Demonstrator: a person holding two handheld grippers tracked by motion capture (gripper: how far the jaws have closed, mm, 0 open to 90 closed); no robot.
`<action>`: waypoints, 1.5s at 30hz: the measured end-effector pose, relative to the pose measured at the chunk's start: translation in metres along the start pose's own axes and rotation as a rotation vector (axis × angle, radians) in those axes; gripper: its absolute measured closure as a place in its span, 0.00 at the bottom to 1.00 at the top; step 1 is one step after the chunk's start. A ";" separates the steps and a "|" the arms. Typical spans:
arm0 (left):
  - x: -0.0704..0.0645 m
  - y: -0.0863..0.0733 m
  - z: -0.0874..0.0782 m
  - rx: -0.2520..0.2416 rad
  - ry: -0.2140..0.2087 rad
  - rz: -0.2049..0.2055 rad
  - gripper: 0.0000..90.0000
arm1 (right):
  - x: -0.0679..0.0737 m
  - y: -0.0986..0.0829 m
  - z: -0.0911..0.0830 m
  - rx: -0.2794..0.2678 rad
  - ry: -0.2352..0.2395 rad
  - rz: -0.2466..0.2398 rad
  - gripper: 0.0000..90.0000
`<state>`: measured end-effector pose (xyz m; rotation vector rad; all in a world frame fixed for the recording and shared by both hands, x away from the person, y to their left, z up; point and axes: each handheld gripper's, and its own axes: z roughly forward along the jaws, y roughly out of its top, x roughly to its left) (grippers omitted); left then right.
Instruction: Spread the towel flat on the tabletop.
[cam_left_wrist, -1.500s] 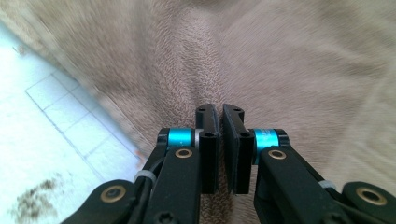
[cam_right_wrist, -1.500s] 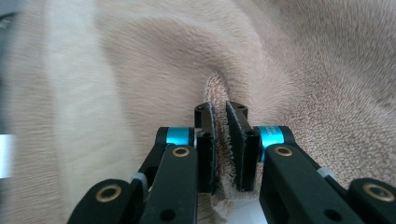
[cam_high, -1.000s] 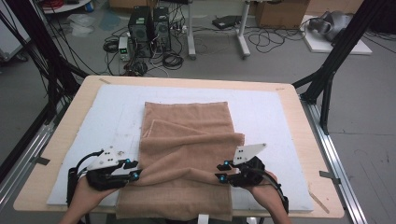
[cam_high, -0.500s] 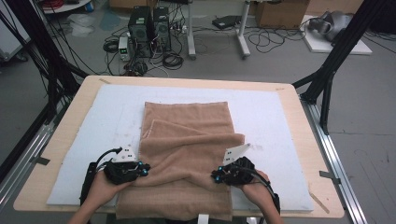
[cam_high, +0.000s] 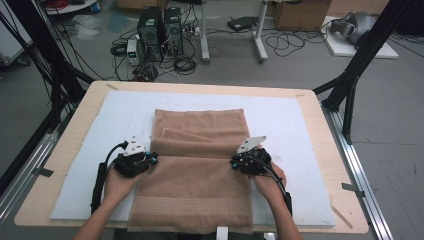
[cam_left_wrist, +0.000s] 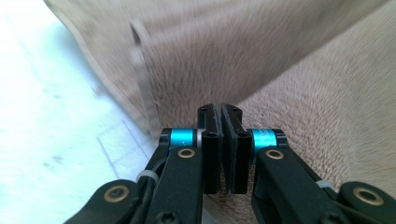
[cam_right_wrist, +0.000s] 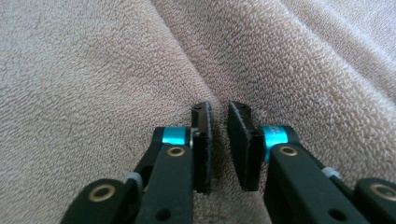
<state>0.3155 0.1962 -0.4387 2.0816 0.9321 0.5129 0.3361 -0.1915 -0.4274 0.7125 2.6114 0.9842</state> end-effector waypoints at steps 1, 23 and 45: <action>0.000 0.000 -0.001 -0.005 -0.001 -0.003 0.94 | -0.001 -0.001 -0.002 -0.011 -0.003 0.017 0.81; -0.026 -0.016 -0.018 0.051 -0.178 0.085 0.71 | 0.040 -0.027 -0.032 -0.021 0.105 -0.061 0.67; -0.046 -0.029 -0.062 -0.012 -0.241 0.104 0.92 | 0.065 -0.041 -0.050 -0.087 0.243 -0.066 0.94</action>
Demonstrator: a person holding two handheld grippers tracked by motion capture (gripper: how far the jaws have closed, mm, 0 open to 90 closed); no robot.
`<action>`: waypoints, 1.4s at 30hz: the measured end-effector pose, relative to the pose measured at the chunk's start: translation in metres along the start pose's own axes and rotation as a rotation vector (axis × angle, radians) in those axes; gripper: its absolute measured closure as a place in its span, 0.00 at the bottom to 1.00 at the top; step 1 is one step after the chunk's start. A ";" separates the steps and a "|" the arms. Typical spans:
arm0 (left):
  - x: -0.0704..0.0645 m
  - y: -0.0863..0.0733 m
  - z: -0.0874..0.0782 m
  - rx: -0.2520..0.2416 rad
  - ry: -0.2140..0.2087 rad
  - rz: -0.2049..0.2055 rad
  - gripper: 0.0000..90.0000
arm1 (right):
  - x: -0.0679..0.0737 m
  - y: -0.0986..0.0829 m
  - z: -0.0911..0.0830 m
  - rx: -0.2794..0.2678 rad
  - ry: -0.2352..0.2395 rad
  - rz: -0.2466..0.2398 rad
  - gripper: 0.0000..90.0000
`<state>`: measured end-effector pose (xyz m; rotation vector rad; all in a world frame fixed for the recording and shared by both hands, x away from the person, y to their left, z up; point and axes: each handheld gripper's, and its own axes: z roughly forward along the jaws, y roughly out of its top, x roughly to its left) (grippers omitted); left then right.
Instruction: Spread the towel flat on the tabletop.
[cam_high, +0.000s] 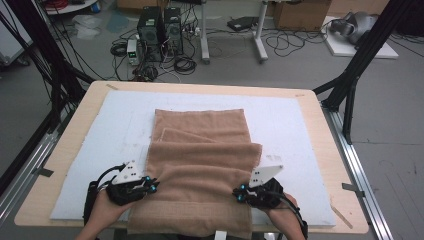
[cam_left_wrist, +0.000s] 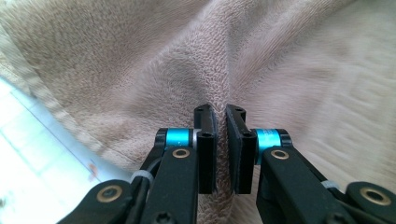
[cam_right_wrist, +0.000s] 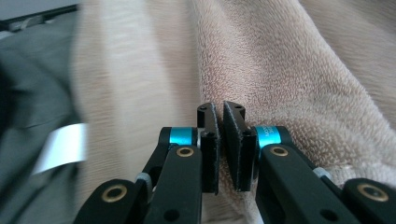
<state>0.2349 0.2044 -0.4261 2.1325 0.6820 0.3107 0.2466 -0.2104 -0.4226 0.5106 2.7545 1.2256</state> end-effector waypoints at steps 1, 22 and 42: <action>-0.004 -0.001 -0.004 -0.004 -0.009 0.002 0.92 | 0.008 0.000 -0.004 -0.004 0.016 -0.012 0.94; 0.011 -0.002 0.021 0.054 -0.051 -0.046 0.69 | -0.005 -0.005 0.016 0.049 0.023 0.053 0.67; 0.032 0.011 0.016 0.036 -0.026 -0.076 0.73 | -0.020 0.002 0.018 0.131 0.008 0.020 0.66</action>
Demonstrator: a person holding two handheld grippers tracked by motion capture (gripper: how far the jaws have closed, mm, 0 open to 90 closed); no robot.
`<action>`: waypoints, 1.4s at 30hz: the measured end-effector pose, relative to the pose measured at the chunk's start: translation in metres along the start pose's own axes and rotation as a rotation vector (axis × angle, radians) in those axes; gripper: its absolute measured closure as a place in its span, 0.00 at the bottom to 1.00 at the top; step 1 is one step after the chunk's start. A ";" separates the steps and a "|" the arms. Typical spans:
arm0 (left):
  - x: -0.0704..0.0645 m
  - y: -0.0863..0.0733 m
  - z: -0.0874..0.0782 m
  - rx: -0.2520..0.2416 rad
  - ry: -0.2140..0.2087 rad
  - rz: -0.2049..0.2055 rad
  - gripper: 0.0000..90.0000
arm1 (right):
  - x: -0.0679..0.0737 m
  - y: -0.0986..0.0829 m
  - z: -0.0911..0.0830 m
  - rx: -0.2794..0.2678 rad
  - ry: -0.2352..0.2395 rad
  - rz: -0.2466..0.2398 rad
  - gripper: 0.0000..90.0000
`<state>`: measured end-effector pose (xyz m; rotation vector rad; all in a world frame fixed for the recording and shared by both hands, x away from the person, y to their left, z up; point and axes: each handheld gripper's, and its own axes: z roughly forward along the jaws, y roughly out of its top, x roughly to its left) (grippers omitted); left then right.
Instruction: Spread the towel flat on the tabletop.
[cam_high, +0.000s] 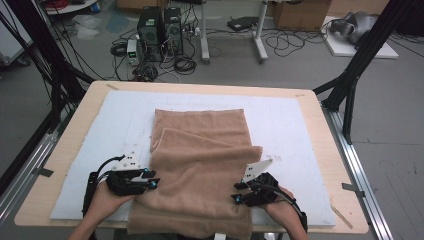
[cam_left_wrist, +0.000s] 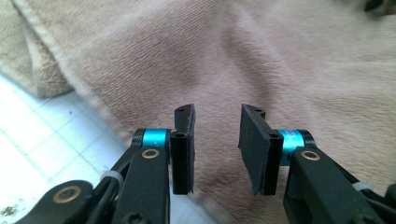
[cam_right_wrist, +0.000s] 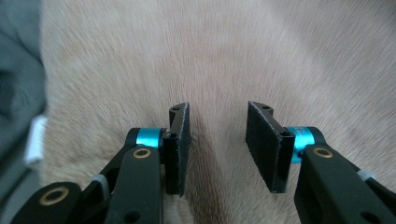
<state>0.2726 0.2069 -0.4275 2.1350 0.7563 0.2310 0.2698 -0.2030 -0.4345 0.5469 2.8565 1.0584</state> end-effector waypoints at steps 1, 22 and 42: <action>0.002 0.000 0.001 0.005 0.005 -0.006 0.73 | 0.000 -0.002 0.000 -0.018 -0.001 0.001 0.67; 0.028 0.025 0.033 -0.038 0.303 0.000 0.96 | -0.053 0.028 -0.004 -0.062 -0.233 0.056 0.93; 0.006 0.012 -0.005 -0.060 0.136 0.058 0.88 | -0.003 0.007 -0.035 -0.158 -0.172 0.016 0.72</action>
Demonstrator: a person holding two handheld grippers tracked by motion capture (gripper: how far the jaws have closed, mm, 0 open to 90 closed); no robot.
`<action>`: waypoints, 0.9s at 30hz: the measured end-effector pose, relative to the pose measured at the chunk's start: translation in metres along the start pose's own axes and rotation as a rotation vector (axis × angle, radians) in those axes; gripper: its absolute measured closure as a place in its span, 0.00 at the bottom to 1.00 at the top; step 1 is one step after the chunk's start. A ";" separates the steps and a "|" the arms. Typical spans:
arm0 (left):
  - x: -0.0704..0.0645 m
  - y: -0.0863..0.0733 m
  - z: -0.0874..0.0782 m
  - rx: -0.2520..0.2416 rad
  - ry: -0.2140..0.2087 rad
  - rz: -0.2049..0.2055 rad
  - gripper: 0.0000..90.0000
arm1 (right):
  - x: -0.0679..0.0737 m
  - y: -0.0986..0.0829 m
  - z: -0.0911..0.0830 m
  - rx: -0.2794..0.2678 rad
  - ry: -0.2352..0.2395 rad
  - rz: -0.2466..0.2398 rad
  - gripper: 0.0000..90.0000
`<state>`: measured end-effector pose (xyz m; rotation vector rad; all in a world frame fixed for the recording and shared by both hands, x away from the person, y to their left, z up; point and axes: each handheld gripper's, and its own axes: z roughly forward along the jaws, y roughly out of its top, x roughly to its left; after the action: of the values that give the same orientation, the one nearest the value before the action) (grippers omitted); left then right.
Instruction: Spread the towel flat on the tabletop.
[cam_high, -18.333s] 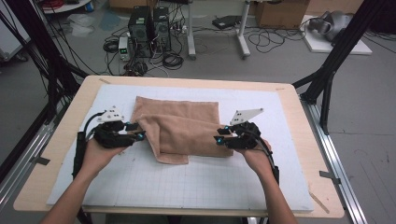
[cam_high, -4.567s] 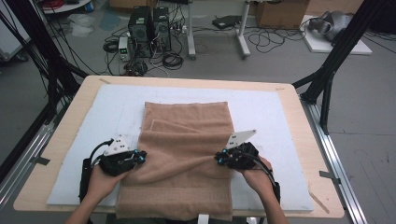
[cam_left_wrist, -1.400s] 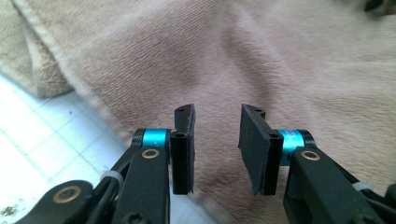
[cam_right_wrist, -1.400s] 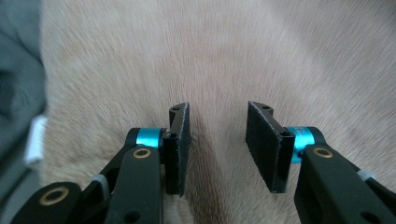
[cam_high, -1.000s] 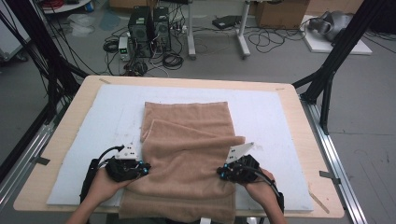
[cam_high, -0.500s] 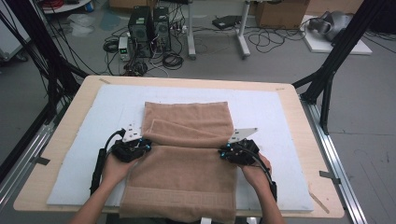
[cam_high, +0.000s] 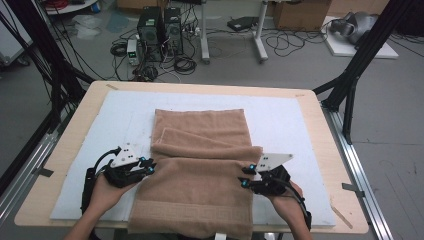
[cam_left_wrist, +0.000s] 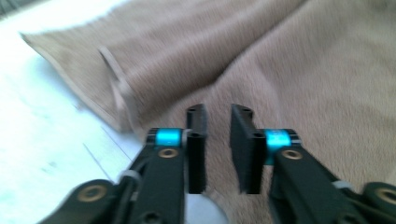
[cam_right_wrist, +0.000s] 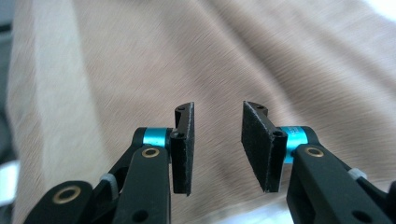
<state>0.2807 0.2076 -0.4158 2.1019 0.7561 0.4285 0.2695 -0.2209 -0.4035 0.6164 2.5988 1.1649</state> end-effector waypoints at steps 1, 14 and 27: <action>0.000 -0.002 0.003 0.010 -0.008 -0.008 0.89 | 0.004 -0.003 0.005 0.025 0.011 -0.010 0.72; -0.010 -0.019 0.020 0.086 -0.029 0.030 0.95 | 0.008 -0.019 0.035 0.078 0.150 0.017 0.92; -0.029 -0.033 -0.007 0.045 -0.056 0.036 0.97 | 0.043 -0.029 0.022 0.067 0.222 -0.023 0.94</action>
<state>0.2434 0.2081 -0.4392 2.1635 0.7028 0.3734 0.2312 -0.2040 -0.4411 0.4940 2.8319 1.2064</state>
